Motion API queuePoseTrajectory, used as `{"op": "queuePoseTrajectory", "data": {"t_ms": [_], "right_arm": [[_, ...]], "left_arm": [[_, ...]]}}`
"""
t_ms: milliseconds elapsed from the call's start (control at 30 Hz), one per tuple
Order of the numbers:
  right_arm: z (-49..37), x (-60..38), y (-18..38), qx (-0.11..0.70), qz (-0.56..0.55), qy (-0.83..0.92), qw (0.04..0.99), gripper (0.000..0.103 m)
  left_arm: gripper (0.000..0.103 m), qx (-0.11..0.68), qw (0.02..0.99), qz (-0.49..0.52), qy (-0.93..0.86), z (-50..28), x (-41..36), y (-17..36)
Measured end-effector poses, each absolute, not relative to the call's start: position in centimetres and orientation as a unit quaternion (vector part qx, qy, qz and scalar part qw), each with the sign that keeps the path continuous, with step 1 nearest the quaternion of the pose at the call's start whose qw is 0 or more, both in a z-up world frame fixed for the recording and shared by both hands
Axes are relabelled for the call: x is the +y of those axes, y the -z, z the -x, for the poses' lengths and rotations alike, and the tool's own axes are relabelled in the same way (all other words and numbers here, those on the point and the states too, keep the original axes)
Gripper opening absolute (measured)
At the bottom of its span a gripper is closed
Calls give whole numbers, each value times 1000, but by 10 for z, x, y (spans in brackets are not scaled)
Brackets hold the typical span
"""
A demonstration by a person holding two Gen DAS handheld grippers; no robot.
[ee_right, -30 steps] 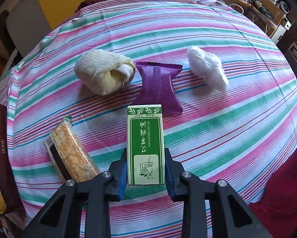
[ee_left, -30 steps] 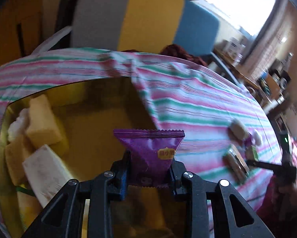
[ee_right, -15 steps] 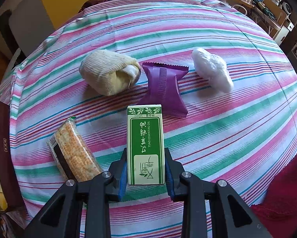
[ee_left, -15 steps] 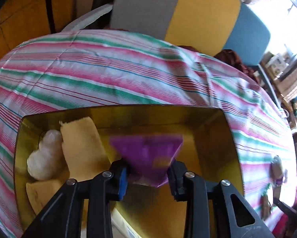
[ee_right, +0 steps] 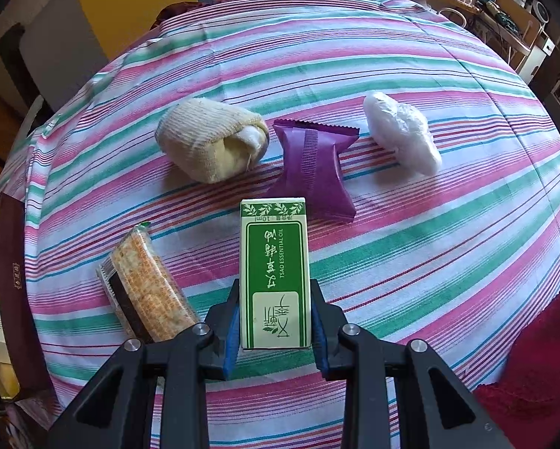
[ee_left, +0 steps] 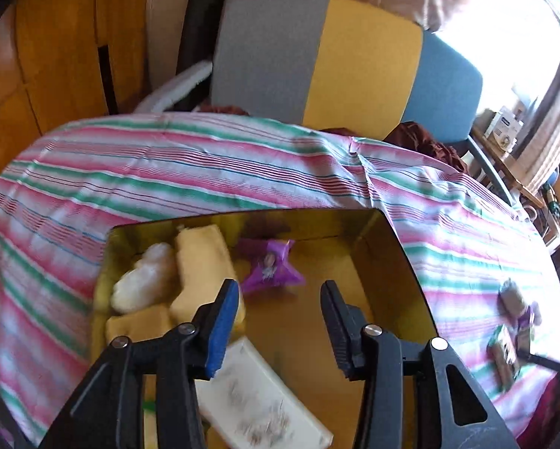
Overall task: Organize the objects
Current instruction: 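Carry the purple packet and green box over the gold tray with both grippers, then release the purple packet with the left gripper while the right gripper drops the green box in the tray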
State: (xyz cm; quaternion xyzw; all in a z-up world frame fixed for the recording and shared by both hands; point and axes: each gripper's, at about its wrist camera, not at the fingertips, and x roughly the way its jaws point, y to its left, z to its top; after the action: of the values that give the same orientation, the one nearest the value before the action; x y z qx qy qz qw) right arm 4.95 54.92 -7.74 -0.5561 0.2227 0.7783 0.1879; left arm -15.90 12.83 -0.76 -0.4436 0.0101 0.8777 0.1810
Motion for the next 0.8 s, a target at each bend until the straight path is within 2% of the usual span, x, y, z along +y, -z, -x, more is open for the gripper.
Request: {"op": "queuePoseTrajectory", "data": {"t_ms": [67, 333, 800], "right_arm": [[-68, 550, 72, 226, 544, -790, 171, 30], [-47, 505, 33, 196, 480, -847, 114, 30], [66, 287, -4, 66, 483, -864, -127, 30]], "left_arm": [[47, 23, 178, 429, -885, 138, 119, 4], [50, 27, 150, 406, -901, 91, 83, 4], [52, -9, 125, 407, -905, 65, 32, 15]]}}
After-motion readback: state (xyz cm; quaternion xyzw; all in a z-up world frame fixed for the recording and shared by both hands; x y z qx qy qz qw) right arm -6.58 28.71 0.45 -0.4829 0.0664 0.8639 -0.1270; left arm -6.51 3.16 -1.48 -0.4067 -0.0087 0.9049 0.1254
